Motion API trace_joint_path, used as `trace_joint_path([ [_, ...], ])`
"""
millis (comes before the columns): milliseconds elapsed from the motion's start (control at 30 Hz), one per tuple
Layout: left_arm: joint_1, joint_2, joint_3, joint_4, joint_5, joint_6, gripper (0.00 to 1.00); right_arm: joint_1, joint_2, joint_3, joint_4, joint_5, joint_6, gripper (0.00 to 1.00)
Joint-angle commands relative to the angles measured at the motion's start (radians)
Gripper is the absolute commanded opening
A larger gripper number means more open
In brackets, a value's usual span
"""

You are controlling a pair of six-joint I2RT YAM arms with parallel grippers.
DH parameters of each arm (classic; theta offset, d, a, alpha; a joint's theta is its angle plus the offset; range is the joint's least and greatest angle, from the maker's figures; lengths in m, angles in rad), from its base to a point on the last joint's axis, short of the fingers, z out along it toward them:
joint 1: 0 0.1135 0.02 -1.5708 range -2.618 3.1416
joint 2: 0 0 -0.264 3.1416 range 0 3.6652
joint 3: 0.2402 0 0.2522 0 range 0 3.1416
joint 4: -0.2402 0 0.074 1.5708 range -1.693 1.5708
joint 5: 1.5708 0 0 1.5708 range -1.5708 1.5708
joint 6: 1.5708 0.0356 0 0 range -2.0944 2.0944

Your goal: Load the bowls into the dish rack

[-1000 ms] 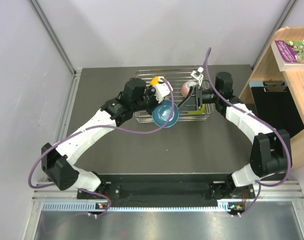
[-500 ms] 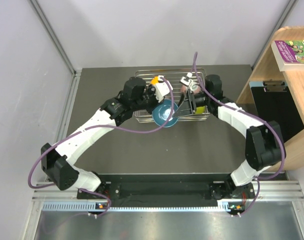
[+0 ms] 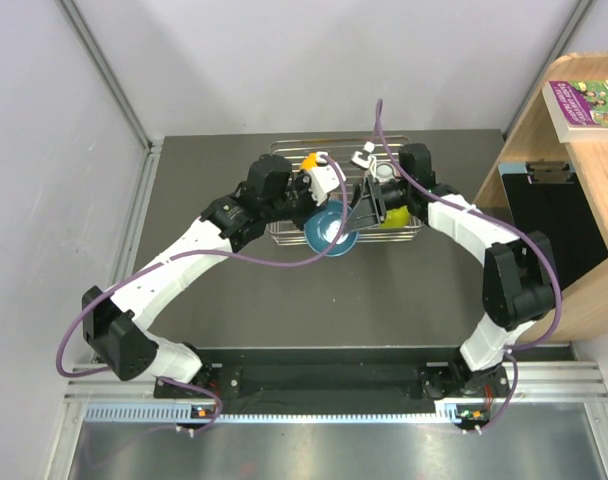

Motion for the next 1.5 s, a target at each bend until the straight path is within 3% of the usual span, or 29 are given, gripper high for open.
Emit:
trace_joint_path([
  [0,0.001,-0.005,0.025,0.038,0.033,-0.019,0.0,0.009,0.0,0.041,-0.04,-0.084,-0.074,0.68],
  [67,0.001,-0.003,0.023,0.038,0.041,-0.022,0.0,0.007,-0.001,0.045,-0.04,-0.093,-0.072,0.52],
  [367,-0.001,0.0,0.006,0.041,0.057,-0.019,0.0,0.007,0.007,0.078,-0.121,-0.124,-0.144,0.01],
  [433,-0.001,0.0,0.003,0.041,0.068,-0.015,0.0,0.006,0.003,0.078,-0.123,-0.109,-0.149,0.0],
  [500,-0.001,-0.002,0.0,0.041,0.077,-0.014,0.1,0.003,-0.002,0.072,-0.125,-0.089,-0.155,0.0],
  [533,-0.001,-0.003,-0.003,0.041,0.085,-0.015,0.31,0.0,-0.005,0.069,-0.123,-0.072,-0.155,0.0],
  [667,0.001,-0.017,-0.004,0.038,0.082,-0.018,0.72,-0.016,-0.02,0.055,-0.115,-0.03,-0.152,0.0],
  [700,0.001,-0.023,-0.003,0.041,0.074,-0.028,0.76,-0.017,-0.022,0.049,-0.111,-0.02,-0.15,0.0],
  [767,0.005,-0.031,-0.001,0.041,0.053,-0.031,0.8,-0.02,-0.034,0.042,-0.091,0.0,-0.141,0.0],
  [1033,0.037,-0.068,-0.011,0.058,0.044,-0.055,0.83,-0.04,-0.073,-0.011,0.004,0.075,-0.067,0.0],
  [1267,0.154,-0.129,-0.008,0.099,0.025,-0.123,0.89,-0.071,-0.082,0.0,-0.009,0.18,-0.078,0.0],
  [1467,0.294,-0.155,-0.084,0.125,0.082,-0.131,0.92,-0.095,-0.063,0.141,-0.29,0.309,-0.283,0.0],
])
